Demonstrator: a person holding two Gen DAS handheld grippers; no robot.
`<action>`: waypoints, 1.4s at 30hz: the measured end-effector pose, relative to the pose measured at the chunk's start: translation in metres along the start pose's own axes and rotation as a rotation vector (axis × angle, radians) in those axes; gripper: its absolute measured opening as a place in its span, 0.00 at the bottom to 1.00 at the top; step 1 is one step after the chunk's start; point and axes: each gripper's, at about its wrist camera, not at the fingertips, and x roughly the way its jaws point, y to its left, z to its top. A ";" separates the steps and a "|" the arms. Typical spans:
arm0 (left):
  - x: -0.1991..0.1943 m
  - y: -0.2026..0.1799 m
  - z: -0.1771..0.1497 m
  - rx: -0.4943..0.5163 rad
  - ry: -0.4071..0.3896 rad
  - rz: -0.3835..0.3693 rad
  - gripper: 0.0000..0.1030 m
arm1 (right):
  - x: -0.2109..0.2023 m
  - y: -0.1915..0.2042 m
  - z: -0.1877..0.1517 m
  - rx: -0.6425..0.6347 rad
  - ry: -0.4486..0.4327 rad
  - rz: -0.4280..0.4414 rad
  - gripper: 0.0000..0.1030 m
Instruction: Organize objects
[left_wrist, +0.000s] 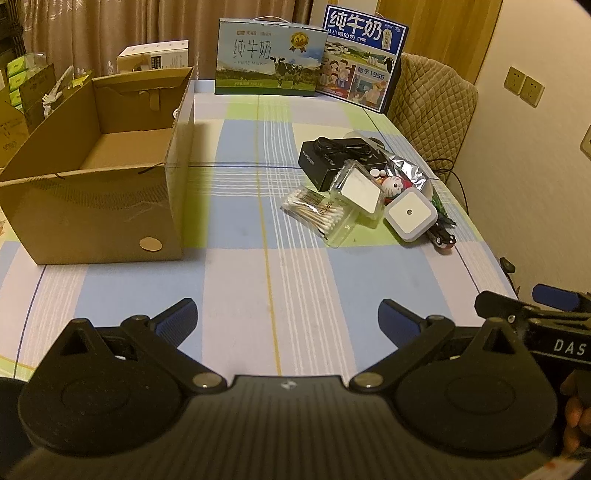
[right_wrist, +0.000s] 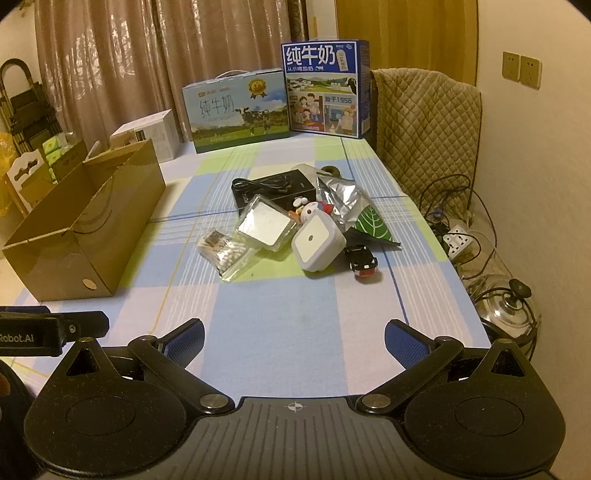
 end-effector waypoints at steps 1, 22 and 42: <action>0.001 0.001 0.000 0.001 0.000 -0.002 0.99 | 0.000 -0.001 0.001 0.005 0.001 0.003 0.98; 0.049 -0.001 0.043 0.021 0.001 -0.024 0.99 | 0.022 -0.039 0.060 -0.089 -0.033 -0.048 0.98; 0.140 -0.011 0.071 0.117 0.074 -0.091 0.89 | 0.133 -0.024 0.069 -0.419 0.071 0.045 0.78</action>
